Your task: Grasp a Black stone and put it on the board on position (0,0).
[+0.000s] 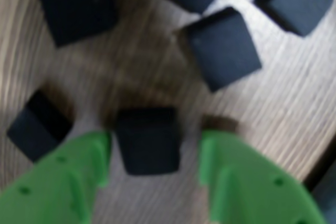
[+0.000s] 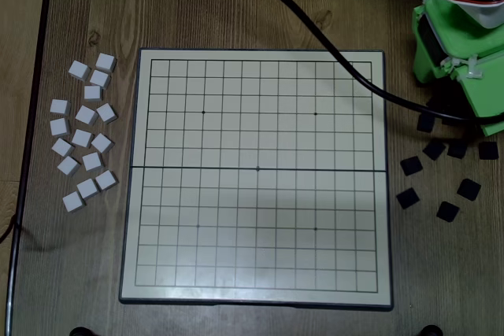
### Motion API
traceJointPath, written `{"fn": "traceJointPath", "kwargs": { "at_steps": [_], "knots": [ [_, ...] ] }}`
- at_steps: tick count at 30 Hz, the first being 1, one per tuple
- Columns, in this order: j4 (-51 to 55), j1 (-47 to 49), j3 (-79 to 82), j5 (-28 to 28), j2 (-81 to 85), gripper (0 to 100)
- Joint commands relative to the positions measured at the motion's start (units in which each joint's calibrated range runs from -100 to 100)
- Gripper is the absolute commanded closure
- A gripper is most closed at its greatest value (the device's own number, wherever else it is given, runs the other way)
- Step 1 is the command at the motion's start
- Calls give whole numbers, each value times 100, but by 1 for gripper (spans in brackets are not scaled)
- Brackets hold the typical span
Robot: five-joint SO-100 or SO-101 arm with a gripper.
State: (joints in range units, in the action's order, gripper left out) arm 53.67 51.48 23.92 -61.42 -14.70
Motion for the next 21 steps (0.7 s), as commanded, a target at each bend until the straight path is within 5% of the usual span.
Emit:
{"fn": "traceJointPath", "kwargs": {
  "at_steps": [1,15,21],
  "knots": [
    [-96,-9,14,-59,203,91],
    [-419,-82,314,156,288,94],
    [210,-292,-227,357,415,94]
  ]
}}
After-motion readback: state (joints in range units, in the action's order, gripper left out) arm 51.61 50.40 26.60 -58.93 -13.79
